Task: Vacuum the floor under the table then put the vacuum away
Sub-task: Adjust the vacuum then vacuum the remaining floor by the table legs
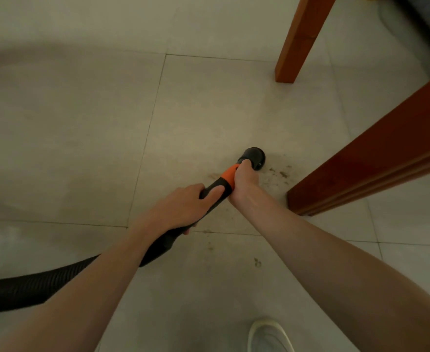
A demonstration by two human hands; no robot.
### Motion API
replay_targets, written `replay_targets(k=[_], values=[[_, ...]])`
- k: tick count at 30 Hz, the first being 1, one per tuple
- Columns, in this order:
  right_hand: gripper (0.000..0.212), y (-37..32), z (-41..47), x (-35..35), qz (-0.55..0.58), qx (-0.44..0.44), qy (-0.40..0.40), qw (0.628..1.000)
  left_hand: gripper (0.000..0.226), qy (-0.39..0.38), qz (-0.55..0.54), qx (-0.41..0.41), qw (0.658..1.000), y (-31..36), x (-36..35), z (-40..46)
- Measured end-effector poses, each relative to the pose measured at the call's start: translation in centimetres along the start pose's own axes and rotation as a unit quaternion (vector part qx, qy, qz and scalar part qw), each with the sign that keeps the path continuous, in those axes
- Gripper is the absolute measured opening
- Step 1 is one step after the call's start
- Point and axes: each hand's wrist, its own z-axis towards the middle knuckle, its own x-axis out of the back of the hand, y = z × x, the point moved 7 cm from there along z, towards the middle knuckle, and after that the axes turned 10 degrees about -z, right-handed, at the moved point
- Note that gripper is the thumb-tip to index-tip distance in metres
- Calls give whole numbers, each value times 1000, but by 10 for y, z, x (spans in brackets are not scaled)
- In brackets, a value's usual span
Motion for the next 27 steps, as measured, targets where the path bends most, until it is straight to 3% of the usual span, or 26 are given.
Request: replay_targets(k=[9, 17, 27], values=[[43, -21, 14, 28, 36, -5, 23, 999, 49, 49, 72, -66, 994, 31, 2, 22], [45, -38, 21, 52, 47, 18, 73, 996, 49, 34, 85, -75, 993, 54, -9, 43], [50, -28, 16, 57, 44, -10, 72, 996, 55, 14, 65, -73, 995, 48, -6, 44]])
